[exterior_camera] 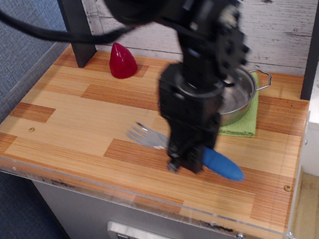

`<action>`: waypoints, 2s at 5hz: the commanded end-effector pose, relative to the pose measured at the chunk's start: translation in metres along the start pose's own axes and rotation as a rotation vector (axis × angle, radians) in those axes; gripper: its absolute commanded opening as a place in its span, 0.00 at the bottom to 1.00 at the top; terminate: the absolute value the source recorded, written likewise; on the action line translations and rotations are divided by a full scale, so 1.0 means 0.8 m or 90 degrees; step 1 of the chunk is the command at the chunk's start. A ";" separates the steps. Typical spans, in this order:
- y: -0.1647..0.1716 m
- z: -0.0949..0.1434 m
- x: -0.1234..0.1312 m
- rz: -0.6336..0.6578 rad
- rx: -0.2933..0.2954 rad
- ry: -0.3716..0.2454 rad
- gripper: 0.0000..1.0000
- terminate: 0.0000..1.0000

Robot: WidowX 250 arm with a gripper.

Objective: Move the fork to the bottom-left corner of the table.

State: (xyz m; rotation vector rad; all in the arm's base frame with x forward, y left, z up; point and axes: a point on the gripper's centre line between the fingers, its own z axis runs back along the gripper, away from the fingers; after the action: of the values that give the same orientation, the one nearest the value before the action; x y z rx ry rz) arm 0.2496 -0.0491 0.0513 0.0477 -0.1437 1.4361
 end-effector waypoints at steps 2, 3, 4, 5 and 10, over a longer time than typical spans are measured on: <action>0.002 0.017 0.120 0.048 -0.009 -0.098 0.00 0.00; 0.000 0.002 0.148 0.043 -0.002 -0.093 0.00 0.00; 0.005 -0.011 0.170 0.075 0.008 -0.085 0.00 0.00; 0.009 -0.031 0.182 0.089 0.030 -0.065 0.00 0.00; 0.025 -0.060 0.207 0.115 0.037 -0.048 0.00 0.00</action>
State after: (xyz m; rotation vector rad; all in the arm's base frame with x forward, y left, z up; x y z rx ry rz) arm 0.2526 0.1191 0.0119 0.1477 -0.1393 1.6130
